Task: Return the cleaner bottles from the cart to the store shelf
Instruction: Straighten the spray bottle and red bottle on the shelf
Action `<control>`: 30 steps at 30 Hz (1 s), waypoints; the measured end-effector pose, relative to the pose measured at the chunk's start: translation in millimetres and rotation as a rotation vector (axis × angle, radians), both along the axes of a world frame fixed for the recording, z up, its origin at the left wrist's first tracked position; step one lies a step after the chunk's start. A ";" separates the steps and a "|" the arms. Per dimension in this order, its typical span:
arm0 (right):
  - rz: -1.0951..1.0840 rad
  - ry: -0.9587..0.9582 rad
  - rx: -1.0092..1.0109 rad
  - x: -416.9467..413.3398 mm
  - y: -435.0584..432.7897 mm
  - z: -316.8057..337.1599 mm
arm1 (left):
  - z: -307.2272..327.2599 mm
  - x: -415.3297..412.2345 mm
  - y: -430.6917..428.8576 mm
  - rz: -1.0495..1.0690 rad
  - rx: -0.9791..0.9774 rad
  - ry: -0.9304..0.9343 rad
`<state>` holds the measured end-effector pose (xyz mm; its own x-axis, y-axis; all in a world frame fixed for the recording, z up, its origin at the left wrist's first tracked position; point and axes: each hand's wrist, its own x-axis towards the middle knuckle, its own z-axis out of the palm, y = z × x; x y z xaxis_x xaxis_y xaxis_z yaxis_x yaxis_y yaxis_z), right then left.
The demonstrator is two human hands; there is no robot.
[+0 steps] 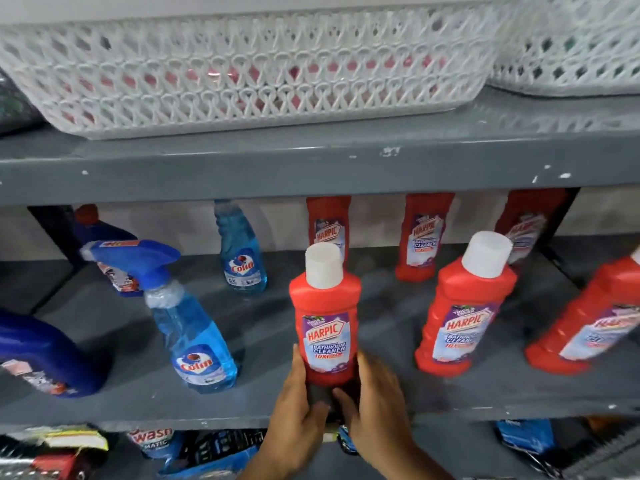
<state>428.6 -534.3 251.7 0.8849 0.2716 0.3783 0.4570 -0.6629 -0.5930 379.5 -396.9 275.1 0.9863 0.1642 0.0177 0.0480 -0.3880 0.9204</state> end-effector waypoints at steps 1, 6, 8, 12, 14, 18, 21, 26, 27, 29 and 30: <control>0.019 0.002 0.098 -3.8 -7.4 0.3 | -4.7 -3.1 -1.8 0.043 0.012 -0.004; -0.238 -0.098 0.448 -6.5 -84.6 0.9 | -21.6 22.2 -19.8 0.243 0.138 -0.130; -0.333 -0.009 0.386 10.2 -123.0 -0.8 | -7.1 26.6 -53.7 0.083 0.210 -0.204; -0.105 0.251 0.228 40.7 -152.4 0.3 | 8.5 35.9 -119.4 -0.193 0.046 -0.210; -0.095 0.239 0.194 48.4 -156.0 3.0 | 12.9 52.8 -132.1 -0.179 -0.042 -0.105; -0.104 0.224 0.166 52.4 -160.5 5.9 | -4.9 58.3 -140.4 -0.143 0.050 -0.095; -0.051 0.221 0.145 50.7 -161.1 8.9 | -8.5 58.6 -144.4 -0.047 0.009 -0.055; -0.196 -0.057 0.386 25.3 -197.1 9.3 | -7.9 30.0 -181.6 0.143 0.259 -0.483; -0.286 -0.133 0.451 23.8 -213.1 7.6 | -8.0 26.1 -195.3 0.015 0.263 -0.528; -0.458 -0.149 0.465 34.8 -250.3 6.4 | 0.0 35.3 -223.3 -0.245 0.185 -0.428; -0.515 -0.059 0.440 44.0 -267.3 7.7 | 1.9 45.7 -237.4 -0.310 0.146 -0.335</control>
<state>472.6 -801.6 259.4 0.8346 -0.3691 0.4088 0.1875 -0.5075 -0.8410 425.3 -634.3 277.0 0.9243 -0.1648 0.3443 -0.3808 -0.4637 0.8000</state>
